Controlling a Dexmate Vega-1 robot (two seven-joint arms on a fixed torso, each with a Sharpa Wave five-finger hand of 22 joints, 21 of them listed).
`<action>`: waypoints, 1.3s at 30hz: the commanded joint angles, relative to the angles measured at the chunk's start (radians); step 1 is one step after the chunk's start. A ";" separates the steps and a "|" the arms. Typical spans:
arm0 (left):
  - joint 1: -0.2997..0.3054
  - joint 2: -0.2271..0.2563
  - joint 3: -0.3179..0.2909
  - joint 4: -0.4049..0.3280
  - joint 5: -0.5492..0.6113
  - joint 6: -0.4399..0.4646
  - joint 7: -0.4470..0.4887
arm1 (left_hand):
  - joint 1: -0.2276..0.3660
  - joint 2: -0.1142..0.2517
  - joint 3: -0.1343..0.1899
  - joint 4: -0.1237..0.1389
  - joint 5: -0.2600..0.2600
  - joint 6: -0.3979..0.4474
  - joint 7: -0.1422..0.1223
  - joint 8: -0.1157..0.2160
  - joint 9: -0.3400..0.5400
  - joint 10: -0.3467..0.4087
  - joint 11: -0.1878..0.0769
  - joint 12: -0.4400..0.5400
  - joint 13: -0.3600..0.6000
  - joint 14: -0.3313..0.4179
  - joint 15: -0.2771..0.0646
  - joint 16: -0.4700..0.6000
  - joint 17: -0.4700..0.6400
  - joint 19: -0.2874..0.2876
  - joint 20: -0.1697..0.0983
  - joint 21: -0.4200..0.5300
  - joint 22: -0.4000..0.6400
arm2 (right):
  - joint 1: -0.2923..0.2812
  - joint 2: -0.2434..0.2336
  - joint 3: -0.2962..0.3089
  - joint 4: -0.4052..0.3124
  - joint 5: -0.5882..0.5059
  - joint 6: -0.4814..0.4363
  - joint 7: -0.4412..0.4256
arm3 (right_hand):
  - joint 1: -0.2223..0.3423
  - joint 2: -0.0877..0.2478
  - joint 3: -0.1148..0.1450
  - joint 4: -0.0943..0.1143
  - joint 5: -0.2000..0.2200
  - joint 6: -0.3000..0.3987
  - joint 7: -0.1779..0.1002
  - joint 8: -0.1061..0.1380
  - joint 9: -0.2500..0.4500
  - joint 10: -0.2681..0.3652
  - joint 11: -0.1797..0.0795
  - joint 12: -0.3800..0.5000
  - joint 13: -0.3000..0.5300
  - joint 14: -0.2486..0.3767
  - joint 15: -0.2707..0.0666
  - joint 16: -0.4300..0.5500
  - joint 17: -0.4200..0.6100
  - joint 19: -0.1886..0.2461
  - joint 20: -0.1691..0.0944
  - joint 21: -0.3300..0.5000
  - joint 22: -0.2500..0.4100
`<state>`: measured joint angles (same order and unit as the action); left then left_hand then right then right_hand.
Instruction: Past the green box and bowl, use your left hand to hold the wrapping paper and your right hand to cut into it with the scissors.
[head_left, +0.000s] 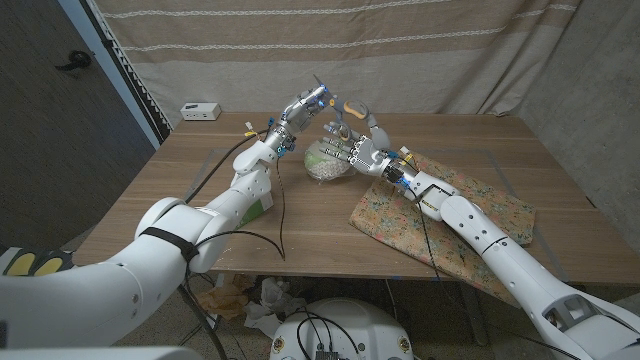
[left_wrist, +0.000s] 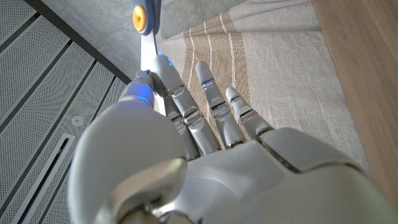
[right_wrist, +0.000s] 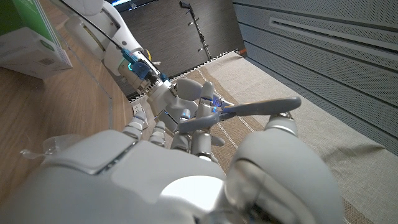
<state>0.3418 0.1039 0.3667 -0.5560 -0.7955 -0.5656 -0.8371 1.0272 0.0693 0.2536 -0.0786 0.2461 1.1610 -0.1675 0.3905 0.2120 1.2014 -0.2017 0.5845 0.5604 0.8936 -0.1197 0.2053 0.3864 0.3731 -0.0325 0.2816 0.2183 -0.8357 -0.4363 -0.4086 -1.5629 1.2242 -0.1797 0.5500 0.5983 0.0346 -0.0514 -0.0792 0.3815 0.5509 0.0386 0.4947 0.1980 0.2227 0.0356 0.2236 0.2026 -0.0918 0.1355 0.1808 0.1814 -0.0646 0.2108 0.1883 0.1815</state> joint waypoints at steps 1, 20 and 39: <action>-0.024 -0.016 -0.007 0.052 0.000 -0.012 -0.013 | 0.049 0.038 0.082 -0.068 -0.006 0.008 -0.006 0.016 0.001 0.007 0.000 0.005 -0.003 0.013 -0.116 -0.002 0.004 0.005 -0.002 0.007 0.002 | 0.009 -0.003 -0.006 0.010 -0.014 0.000 -0.002 | 0.036 0.014 0.012 -0.020 0.016 -0.023 -0.023 -0.006 0.003 -0.002 -0.002 -0.001 0.001 -0.004 0.001 0.002 0.001 -0.004 0.003 0.004 0.002; -0.002 -0.014 -0.012 0.019 0.005 -0.007 0.012 | 0.039 0.029 0.113 -0.067 -0.021 0.008 -0.008 0.017 0.000 0.006 0.000 0.014 -0.011 0.014 -0.116 -0.006 0.011 0.006 -0.005 0.009 0.002 | 0.027 -0.004 -0.016 0.038 -0.040 0.010 0.032 | 0.195 0.089 0.106 -0.086 0.013 -0.086 -0.015 -0.045 0.017 -0.029 0.000 0.001 0.002 -0.018 0.001 0.002 0.000 -0.003 0.004 0.008 0.001; 0.004 -0.005 0.006 -0.007 0.016 -0.001 0.041 | 0.035 0.017 0.145 -0.070 -0.029 0.010 -0.003 0.011 -0.008 0.009 0.001 0.020 -0.023 0.015 -0.117 -0.009 0.015 0.006 -0.004 0.010 0.001 | 0.061 -0.021 -0.044 0.074 -0.124 0.066 0.106 | 0.221 0.052 0.105 -0.086 0.016 -0.111 -0.001 -0.060 0.027 -0.068 0.028 -0.005 0.002 -0.038 0.024 -0.001 -0.001 -0.003 0.004 0.009 0.000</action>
<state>0.3482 0.0976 0.3659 -0.5643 -0.7830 -0.5663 -0.8021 1.0315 0.0648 0.2621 -0.0701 0.2144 1.1525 -0.1604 0.3961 0.2016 1.2012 -0.2017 0.5969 0.5374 0.9013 -0.1227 0.2000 0.3968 0.3731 -0.0324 0.2815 0.2185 -0.7915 -0.4492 -0.4388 -1.5056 1.1435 -0.1456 0.6200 0.8116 0.0976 0.0531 -0.1642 0.3947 0.4942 0.0968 0.4356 0.2211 0.1603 0.0590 0.2209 0.2023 -0.1233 0.1528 0.1810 0.1815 -0.0645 0.2108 0.1933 0.1817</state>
